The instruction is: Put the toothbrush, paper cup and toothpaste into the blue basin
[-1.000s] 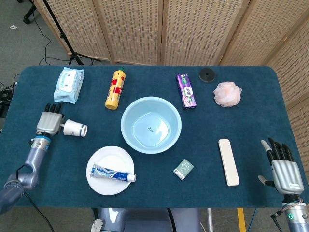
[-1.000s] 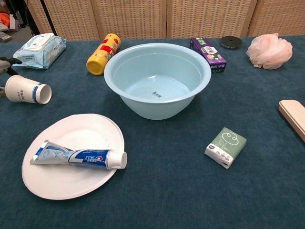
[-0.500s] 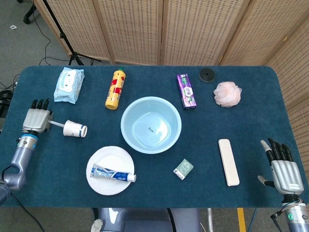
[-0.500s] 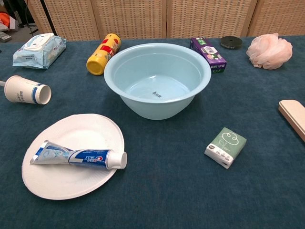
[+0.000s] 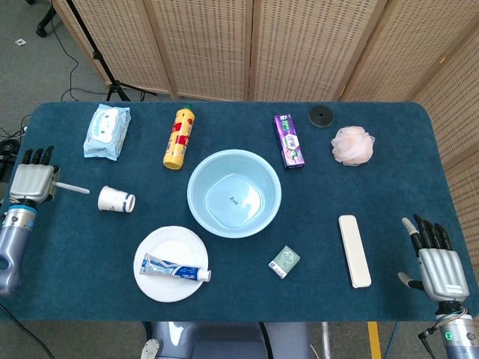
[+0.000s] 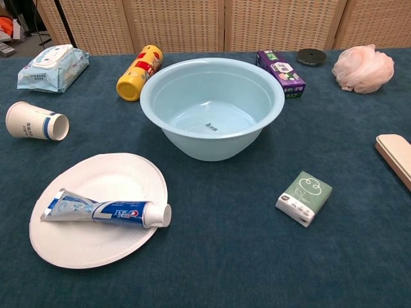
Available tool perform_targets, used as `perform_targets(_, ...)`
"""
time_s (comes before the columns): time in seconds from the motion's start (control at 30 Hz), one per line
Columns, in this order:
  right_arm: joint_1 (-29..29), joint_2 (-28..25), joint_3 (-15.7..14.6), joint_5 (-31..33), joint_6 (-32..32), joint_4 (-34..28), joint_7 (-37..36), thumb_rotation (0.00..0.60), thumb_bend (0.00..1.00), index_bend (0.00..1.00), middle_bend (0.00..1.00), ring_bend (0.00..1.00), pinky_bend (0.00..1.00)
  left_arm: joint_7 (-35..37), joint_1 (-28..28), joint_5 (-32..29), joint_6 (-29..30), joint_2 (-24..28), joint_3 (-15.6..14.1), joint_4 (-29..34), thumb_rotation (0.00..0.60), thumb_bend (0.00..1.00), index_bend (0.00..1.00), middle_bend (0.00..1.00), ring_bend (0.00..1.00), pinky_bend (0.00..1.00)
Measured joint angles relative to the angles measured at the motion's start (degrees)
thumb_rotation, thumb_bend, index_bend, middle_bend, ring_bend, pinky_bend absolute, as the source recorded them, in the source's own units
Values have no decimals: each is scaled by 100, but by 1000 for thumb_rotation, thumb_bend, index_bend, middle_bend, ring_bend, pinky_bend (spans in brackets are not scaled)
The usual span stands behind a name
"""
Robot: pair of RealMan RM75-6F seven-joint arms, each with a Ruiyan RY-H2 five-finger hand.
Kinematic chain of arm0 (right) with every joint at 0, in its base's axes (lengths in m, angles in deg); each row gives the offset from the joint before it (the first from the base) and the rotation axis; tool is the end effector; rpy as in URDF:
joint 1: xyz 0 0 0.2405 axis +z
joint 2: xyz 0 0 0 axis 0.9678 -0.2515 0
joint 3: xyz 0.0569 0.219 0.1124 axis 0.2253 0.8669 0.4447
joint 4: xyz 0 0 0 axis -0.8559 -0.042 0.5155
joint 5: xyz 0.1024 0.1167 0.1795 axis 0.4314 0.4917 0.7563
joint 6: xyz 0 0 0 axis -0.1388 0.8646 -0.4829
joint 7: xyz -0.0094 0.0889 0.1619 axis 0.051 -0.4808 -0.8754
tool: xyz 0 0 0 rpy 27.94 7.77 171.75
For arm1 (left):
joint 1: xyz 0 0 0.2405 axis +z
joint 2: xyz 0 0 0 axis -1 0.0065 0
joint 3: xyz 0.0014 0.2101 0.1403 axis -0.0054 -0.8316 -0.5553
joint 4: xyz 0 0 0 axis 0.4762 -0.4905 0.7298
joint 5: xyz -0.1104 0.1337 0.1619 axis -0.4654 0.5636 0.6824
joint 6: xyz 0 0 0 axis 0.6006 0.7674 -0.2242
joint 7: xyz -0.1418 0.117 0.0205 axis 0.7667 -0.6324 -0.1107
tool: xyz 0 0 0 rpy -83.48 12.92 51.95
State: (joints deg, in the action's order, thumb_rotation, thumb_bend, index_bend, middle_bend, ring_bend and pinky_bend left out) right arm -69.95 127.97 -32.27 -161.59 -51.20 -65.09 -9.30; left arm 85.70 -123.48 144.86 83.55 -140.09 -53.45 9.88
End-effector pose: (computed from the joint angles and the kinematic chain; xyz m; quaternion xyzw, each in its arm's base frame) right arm -0.3215 -0.2250 0.1141 0.6128 -0.3984 0.3217 0.6019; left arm -0.3911 0.4452 0.1084 -0.6719 -0.3259 -0.1693 0.6432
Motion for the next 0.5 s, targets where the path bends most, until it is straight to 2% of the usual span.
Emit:
perform_targets(0.3, 4, 4, -1, 3, 15, 5, -25, 600, 105, 0, 0, 0, 0, -61, -84, -49, 172, 376, 197, 659, 600, 433, 657, 22, 0, 32)
perform_targets(0.5, -9, -34, 10, -9, -13, 0, -132, 600, 105, 0, 0, 0, 0, -316, -223, -189, 383, 829, 483, 1650, 600, 432, 662, 22, 0, 32)
